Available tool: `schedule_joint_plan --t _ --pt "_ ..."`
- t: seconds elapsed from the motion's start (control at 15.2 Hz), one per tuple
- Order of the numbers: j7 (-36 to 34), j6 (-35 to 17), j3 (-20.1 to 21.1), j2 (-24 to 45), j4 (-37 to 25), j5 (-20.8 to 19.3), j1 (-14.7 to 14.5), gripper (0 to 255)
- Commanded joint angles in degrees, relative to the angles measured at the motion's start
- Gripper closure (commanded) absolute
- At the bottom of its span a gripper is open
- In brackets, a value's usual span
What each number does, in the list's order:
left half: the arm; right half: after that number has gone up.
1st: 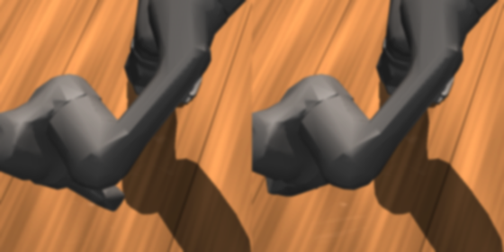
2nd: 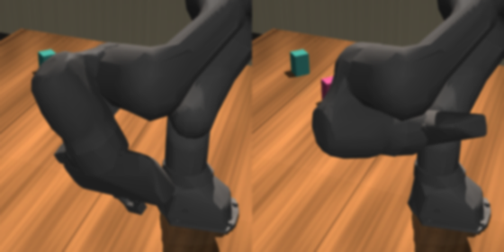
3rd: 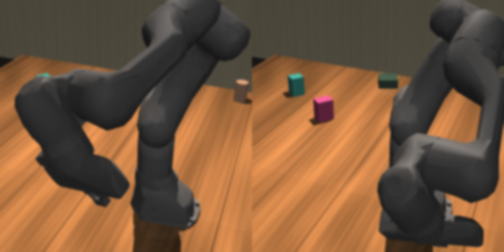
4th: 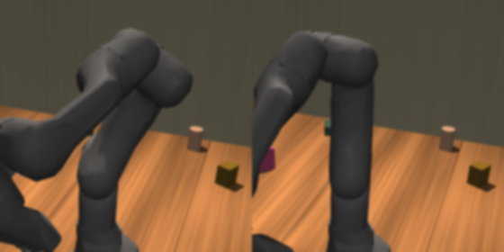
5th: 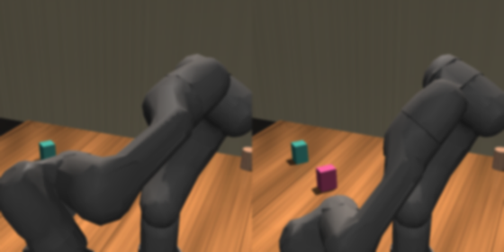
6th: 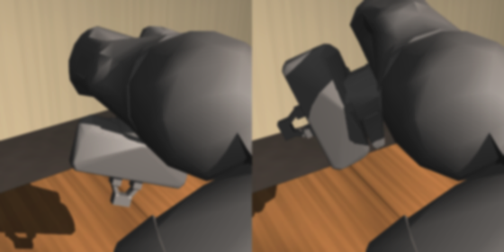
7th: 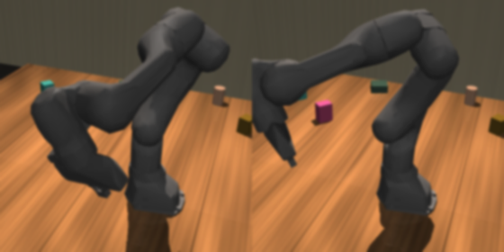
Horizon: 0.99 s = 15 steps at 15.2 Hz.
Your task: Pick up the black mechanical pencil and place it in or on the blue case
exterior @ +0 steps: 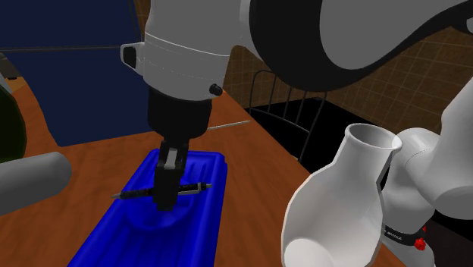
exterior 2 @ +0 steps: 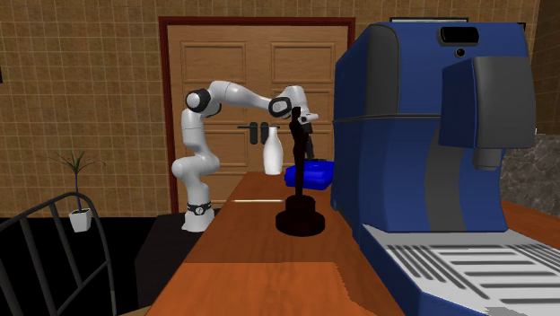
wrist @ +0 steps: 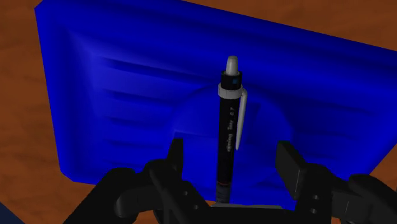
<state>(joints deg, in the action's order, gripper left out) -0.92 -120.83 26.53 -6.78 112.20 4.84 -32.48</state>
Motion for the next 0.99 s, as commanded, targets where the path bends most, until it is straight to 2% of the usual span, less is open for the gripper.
schedule_joint_plan --t 0.0,0.2,0.46,0.92 --pt "0.0 0.0 0.0 0.0 0.0 0.0 0.0 0" --pt "0.0 0.0 0.0 0.0 0.0 0.0 0.0 0" --pt "0.8 6.9 -0.8 -2.6 -4.5 1.1 0.2 0" --pt "0.8 6.9 -0.8 -2.6 -4.5 1.1 0.2 0"
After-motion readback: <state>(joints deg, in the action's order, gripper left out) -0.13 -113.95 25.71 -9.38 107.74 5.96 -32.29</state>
